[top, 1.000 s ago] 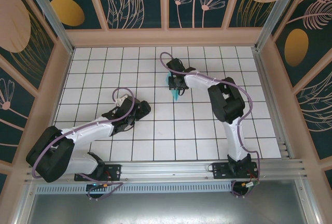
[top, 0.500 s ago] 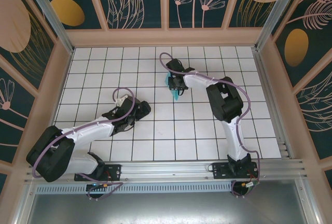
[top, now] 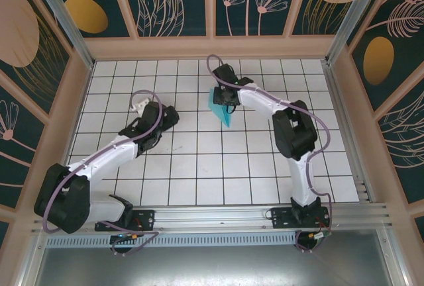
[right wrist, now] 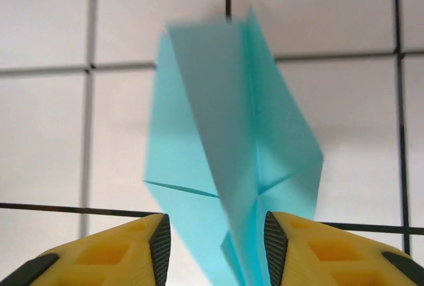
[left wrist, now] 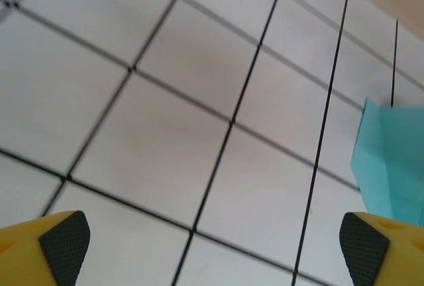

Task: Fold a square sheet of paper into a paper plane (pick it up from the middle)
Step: Move a paper plane to the center of the table, then reset both arms

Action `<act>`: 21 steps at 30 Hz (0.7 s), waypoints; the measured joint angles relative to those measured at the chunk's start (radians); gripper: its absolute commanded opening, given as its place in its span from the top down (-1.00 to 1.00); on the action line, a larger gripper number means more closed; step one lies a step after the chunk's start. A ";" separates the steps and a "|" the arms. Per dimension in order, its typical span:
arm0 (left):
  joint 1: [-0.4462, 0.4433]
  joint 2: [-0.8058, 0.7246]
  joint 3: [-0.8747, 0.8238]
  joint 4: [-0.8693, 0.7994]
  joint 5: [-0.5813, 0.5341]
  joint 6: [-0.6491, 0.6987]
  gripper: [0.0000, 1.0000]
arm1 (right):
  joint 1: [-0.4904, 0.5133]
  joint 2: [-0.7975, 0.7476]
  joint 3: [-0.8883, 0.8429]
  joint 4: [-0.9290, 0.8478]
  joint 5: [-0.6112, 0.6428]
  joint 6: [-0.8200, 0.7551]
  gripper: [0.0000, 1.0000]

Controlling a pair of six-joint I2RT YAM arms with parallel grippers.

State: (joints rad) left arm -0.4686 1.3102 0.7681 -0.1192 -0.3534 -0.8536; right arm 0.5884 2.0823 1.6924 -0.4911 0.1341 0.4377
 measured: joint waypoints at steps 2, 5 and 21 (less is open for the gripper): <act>0.019 -0.001 0.032 -0.006 -0.044 0.055 -0.97 | -0.002 -0.055 0.008 0.001 0.012 0.006 -0.11; 0.047 -0.010 0.057 -0.004 -0.114 0.137 -0.98 | -0.008 -0.148 -0.008 0.016 0.065 0.010 -0.28; 0.248 -0.248 -0.343 0.404 -0.385 0.487 -0.97 | -0.332 -0.797 -0.887 0.536 0.453 -0.124 -0.98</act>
State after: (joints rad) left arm -0.2211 1.0626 0.4248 0.2848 -0.7383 -0.3668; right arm 0.2569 1.2850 0.8051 0.0452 0.5869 0.3141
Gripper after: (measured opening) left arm 0.985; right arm 0.990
